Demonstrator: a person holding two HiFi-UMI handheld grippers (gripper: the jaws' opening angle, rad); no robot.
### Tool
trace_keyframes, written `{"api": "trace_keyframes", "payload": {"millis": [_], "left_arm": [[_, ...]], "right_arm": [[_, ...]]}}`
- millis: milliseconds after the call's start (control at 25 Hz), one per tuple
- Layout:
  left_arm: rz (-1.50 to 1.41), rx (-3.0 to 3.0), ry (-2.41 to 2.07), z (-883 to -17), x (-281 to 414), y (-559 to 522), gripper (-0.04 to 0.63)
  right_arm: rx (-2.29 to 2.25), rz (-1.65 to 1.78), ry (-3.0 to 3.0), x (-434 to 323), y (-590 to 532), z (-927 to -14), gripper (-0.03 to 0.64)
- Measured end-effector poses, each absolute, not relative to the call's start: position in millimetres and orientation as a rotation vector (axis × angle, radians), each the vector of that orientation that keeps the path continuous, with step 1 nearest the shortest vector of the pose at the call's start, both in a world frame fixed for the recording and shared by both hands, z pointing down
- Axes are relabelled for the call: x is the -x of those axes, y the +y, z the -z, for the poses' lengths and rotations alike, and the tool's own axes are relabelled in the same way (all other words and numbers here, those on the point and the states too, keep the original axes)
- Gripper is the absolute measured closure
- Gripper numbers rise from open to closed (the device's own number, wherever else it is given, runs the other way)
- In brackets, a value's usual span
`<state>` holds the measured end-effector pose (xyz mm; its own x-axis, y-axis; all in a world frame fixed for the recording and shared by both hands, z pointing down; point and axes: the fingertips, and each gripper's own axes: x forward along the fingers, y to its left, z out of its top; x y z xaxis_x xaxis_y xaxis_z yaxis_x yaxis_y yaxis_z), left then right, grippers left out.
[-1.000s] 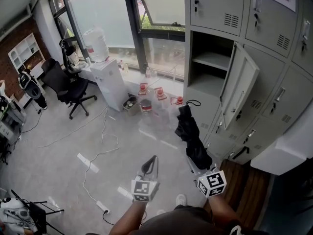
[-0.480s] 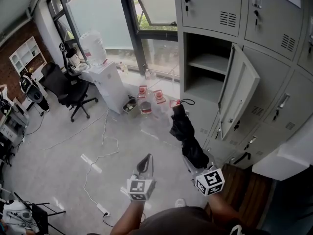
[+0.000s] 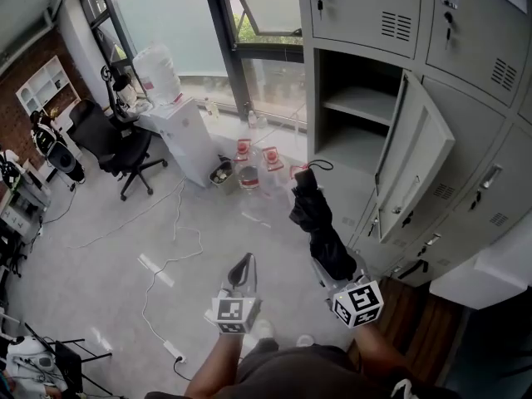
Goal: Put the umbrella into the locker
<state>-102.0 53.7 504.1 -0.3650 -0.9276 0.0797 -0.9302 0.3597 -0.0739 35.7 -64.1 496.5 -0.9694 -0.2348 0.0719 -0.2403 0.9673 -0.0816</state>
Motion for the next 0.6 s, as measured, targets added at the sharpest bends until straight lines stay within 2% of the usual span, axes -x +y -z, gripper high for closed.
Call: {"api": "trace_keyframes", "payload": {"millis": [600], "left_arm": [[-0.173, -1.910, -2.457, -516.1, 185.0, 0.4, 0.591]], "right_arm": [[-0.533, -0.096, -3.007, 41.6, -106.8, -506.6, 0.387]]}}
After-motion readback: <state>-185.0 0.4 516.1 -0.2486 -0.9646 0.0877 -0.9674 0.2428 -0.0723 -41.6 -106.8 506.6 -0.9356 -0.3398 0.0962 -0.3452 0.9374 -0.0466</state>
